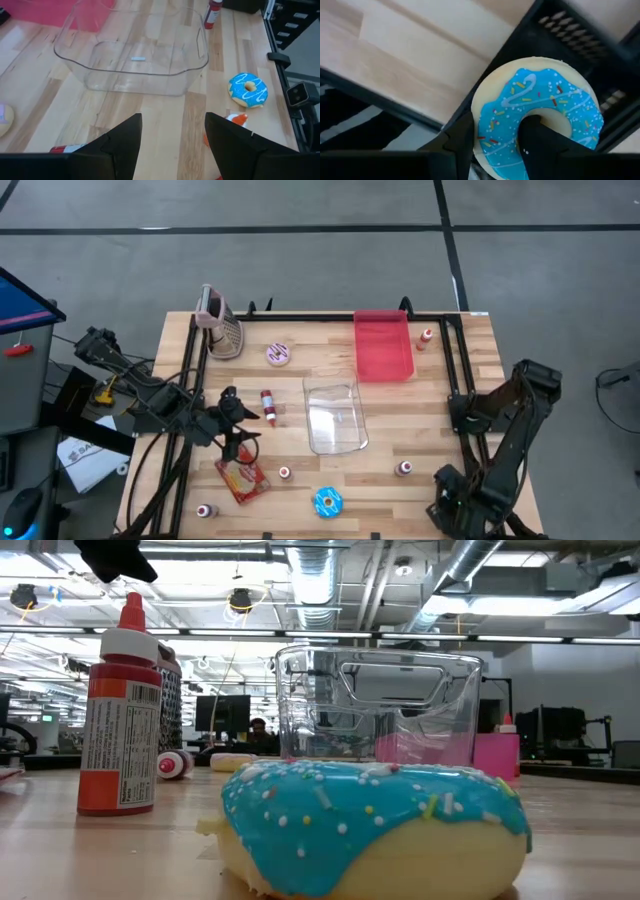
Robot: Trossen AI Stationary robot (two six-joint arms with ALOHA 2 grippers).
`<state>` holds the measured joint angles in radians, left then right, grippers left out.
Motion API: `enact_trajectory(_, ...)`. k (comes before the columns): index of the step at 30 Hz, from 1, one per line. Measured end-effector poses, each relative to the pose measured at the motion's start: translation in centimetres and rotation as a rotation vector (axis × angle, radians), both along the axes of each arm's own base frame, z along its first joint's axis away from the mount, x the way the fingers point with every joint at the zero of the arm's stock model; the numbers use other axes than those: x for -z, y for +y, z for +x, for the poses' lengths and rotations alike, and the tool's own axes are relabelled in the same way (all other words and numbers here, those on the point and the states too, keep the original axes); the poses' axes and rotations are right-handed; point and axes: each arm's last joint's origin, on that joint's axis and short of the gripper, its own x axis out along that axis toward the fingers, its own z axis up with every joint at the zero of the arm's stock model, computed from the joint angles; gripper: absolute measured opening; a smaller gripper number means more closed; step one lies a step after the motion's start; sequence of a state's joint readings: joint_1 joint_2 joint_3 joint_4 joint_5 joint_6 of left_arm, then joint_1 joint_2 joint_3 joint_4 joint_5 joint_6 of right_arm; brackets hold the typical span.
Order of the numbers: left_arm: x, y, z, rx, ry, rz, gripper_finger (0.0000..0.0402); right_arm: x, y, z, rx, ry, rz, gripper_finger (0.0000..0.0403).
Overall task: Pick & Place Food Item
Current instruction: Put the top blue donut into the black bin
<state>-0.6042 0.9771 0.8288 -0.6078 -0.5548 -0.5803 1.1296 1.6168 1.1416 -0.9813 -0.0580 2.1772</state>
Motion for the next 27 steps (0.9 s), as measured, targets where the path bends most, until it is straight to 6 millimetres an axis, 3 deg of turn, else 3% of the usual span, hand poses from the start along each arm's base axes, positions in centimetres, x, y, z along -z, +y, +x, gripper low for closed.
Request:
enact_trajectory(11, -0.2, -0.1, 0.2, 0.000, -0.022, -0.018, 0.0214, 0.0, 3.4, -0.3, -0.046, 0.026, 0.020, 0.0134)
enact_trajectory(27, -0.6, -0.2, 0.5, -0.002, -0.072, -0.052, 0.0214, 0.4, 4.2, -2.2, -0.122, 0.034, -0.008, 0.0134)
